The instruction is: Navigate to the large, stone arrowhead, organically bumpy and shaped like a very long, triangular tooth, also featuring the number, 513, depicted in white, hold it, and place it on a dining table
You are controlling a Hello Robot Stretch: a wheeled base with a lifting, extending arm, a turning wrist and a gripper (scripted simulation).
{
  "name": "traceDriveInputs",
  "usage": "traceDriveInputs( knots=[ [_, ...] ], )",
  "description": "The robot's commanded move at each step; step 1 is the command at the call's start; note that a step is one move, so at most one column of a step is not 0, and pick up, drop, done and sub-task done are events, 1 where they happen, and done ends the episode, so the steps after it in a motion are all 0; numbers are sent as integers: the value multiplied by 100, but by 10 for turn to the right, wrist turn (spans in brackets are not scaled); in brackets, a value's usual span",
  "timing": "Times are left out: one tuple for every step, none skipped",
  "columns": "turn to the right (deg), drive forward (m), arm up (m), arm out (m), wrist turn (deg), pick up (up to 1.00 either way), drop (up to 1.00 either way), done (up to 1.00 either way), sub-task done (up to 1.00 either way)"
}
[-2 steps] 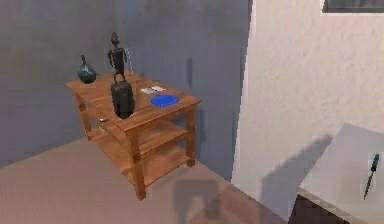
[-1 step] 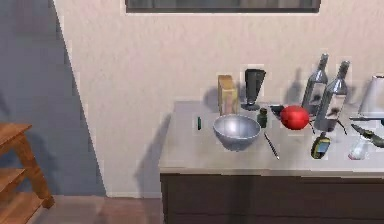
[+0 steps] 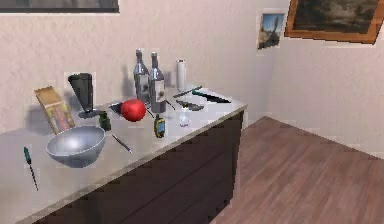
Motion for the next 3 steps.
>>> traceDriveInputs(
  knots=[
    [120, 0, 0, 0, 0, 0, 0, 0, 0],
    [0, 45, 0, 0, 0, 0, 0, 0, 0],
    [-450, 0, 0, 0, 0, 0, 0, 0, 0]
  ],
)
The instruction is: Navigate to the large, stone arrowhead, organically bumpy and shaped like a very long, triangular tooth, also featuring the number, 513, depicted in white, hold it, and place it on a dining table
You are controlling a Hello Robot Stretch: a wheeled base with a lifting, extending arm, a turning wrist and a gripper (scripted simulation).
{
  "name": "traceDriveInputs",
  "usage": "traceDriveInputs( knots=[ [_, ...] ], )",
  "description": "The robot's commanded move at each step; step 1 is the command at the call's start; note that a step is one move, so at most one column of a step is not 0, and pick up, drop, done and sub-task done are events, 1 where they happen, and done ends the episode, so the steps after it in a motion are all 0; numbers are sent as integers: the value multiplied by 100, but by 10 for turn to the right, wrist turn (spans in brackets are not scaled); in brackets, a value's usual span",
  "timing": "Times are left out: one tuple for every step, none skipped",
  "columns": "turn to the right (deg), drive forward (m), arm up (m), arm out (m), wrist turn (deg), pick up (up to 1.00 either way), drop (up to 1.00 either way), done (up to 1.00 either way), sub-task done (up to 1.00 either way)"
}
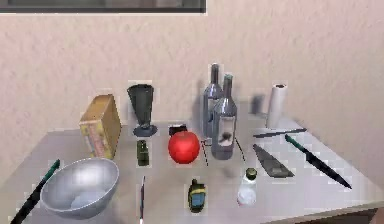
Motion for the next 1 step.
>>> traceDriveInputs(
  knots=[
    [-450, 0, 0, 0, 0, 0, 0, 0, 0]
  ],
)
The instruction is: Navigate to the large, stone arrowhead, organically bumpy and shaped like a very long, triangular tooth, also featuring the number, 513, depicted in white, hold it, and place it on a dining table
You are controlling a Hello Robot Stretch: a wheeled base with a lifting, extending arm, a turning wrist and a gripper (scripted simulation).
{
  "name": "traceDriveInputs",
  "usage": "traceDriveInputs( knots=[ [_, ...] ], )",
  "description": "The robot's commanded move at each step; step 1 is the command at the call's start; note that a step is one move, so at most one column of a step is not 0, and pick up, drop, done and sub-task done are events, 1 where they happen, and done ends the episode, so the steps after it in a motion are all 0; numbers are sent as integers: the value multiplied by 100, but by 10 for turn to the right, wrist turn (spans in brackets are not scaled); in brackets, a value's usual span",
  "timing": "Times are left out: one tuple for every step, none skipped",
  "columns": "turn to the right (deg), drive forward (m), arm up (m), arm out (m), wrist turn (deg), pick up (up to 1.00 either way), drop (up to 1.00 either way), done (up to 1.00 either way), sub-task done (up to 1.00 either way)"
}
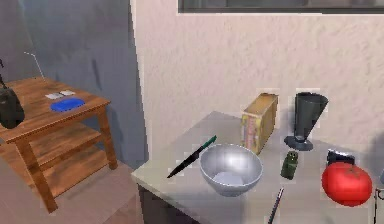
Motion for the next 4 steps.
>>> traceDriveInputs(
  knots=[
    [-180, 0, 0, 0, 0, 0, 0, 0, 0],
    [0, 0, 50, 0, 0, 0, 0, 0, 0],
    [0, 0, 38, 0, 0, 0, 0, 0, 0],
    [0, 0, 0, 28, 0, 0, 0, 0, 0]
  ],
)
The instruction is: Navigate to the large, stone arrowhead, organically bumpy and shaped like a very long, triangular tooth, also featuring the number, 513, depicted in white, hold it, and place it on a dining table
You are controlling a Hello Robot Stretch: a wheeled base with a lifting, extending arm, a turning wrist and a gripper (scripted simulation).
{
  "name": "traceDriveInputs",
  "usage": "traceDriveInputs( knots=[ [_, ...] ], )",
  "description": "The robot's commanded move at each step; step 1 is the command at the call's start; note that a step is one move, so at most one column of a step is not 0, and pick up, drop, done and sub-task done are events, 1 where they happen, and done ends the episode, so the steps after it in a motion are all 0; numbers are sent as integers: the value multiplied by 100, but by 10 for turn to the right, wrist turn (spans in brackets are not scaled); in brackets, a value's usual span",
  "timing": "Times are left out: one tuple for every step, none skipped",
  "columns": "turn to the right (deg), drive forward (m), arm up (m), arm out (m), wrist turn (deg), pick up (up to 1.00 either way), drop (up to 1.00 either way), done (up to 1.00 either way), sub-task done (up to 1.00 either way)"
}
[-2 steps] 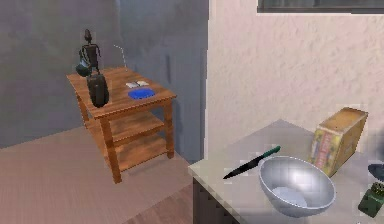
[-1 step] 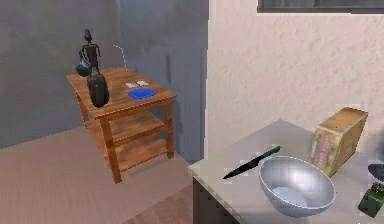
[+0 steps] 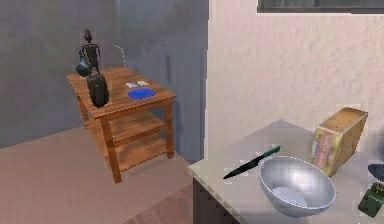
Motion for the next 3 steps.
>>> traceDriveInputs(
  knots=[
    [0, 0, 0, 0, 450, 0, 0, 0, 0],
    [0, 0, 0, 0, 450, 0, 0, 0, 0],
    [0, 0, 0, 0, 450, 0, 0, 0, 0]
  ],
)
